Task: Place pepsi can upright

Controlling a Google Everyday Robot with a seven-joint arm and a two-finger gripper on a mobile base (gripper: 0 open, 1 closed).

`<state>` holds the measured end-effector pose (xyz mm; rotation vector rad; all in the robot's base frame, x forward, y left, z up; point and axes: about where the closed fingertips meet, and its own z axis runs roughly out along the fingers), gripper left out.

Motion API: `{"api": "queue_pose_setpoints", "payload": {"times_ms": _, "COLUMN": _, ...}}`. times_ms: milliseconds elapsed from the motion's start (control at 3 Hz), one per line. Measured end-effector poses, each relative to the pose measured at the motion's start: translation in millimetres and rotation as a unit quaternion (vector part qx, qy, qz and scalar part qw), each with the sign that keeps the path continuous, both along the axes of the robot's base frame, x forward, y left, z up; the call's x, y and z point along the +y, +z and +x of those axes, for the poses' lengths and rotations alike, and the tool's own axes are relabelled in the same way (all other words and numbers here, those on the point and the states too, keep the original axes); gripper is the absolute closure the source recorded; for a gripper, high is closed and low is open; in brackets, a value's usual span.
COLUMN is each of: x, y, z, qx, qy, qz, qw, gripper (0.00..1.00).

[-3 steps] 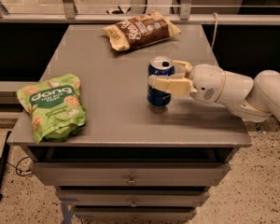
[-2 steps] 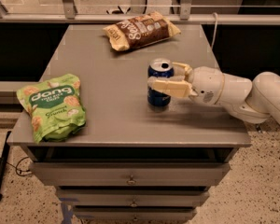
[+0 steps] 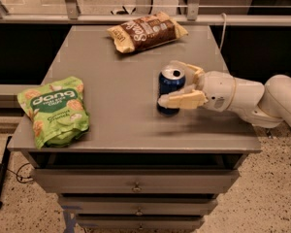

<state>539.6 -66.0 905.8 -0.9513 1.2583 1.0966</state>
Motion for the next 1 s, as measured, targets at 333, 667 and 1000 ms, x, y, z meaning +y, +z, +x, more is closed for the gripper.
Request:
{"api": "queue_pose_setpoints", "payload": {"times_ms": 333, "x": -19, "y": -5, "z": 2, "qx": -0.003, "qy": -0.005, "qz": -0.021, "qw": 0.9998, "gripper": 0.00}}
{"api": "queue_pose_setpoints", "payload": {"times_ms": 667, "x": -62, "y": -14, "z": 4, "qx": -0.006, "qy": -0.017, "qz": -0.069, "qw": 0.9974, "gripper": 0.00}}
{"api": "queue_pose_setpoints", "payload": {"times_ms": 1000, "x": -136, "y": -20, "z": 1, "qx": 0.013, "qy": -0.053, "qz": -0.140, "qw": 0.9887, "gripper": 0.00}}
